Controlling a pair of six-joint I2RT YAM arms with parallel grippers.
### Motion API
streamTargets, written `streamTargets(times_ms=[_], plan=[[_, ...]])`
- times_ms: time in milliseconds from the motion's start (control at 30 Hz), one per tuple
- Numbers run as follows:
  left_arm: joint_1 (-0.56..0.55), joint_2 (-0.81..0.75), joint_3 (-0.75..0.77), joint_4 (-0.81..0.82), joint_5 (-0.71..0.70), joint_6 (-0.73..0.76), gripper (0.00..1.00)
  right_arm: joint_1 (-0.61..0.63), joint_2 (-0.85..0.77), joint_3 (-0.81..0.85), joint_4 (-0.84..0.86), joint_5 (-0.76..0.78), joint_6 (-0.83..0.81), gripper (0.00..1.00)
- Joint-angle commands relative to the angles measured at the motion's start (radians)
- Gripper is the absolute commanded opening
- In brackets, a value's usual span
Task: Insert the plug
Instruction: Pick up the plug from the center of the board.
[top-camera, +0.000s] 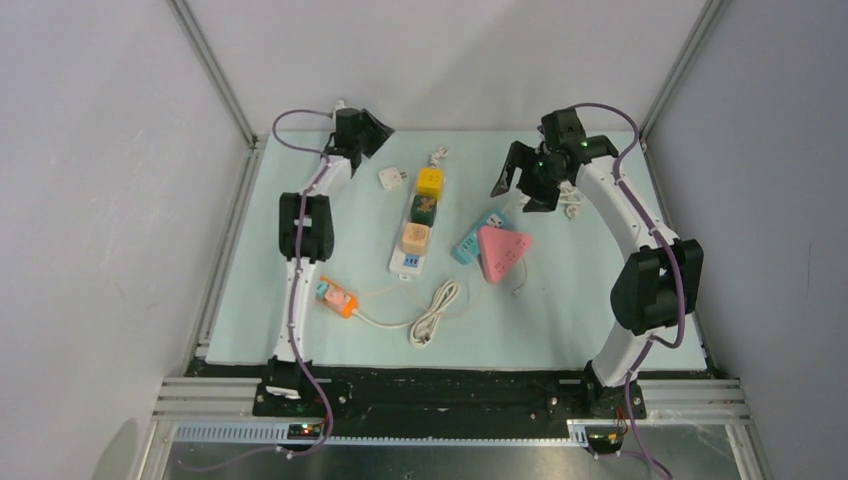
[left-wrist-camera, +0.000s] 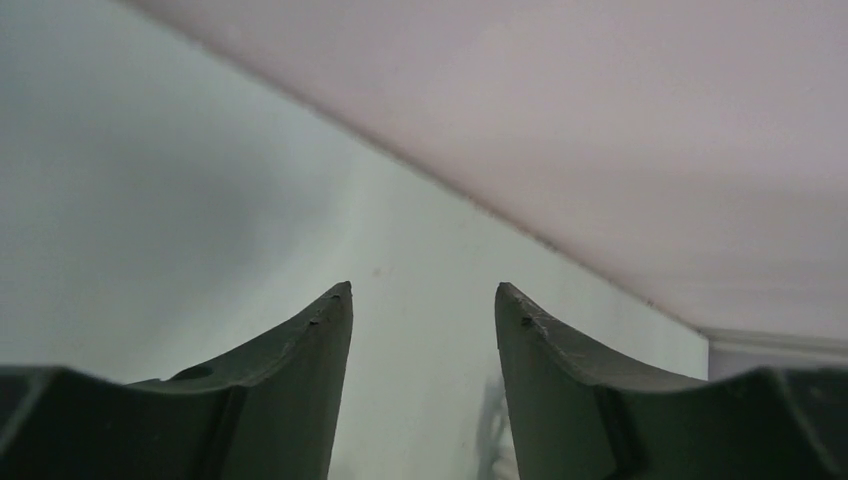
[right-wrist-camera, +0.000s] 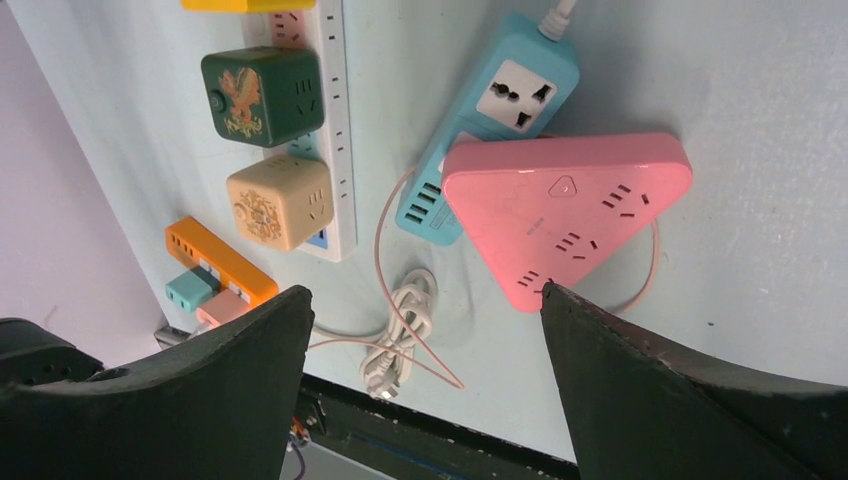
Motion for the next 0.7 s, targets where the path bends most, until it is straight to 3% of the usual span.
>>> streamTargets(times_ms=[0, 133, 367, 467, 667], plan=[[-0.005, -0.082, -0.116, -0.036, 0.138, -0.015, 0.58, -0.015, 0.036, 0.056, -0.007, -0.001, 0.021, 0.88], [-0.014, -0.201, -0.297, -0.069, 0.111, 0.076, 0.63, -0.011, 0.068, 0.080, 0.002, -0.029, 0.026, 0.87], [-0.042, -0.347, -0.427, -0.189, 0.129, 0.270, 0.62, -0.005, 0.109, 0.128, 0.005, -0.051, 0.018, 0.86], [-0.056, -0.373, -0.412, -0.317, 0.070, 0.373, 0.64, -0.004, 0.118, 0.134, 0.012, -0.059, 0.016, 0.86], [-0.095, -0.347, -0.309, -0.470, -0.049, 0.501, 0.79, 0.008, 0.126, 0.132, 0.014, -0.068, 0.010, 0.85]])
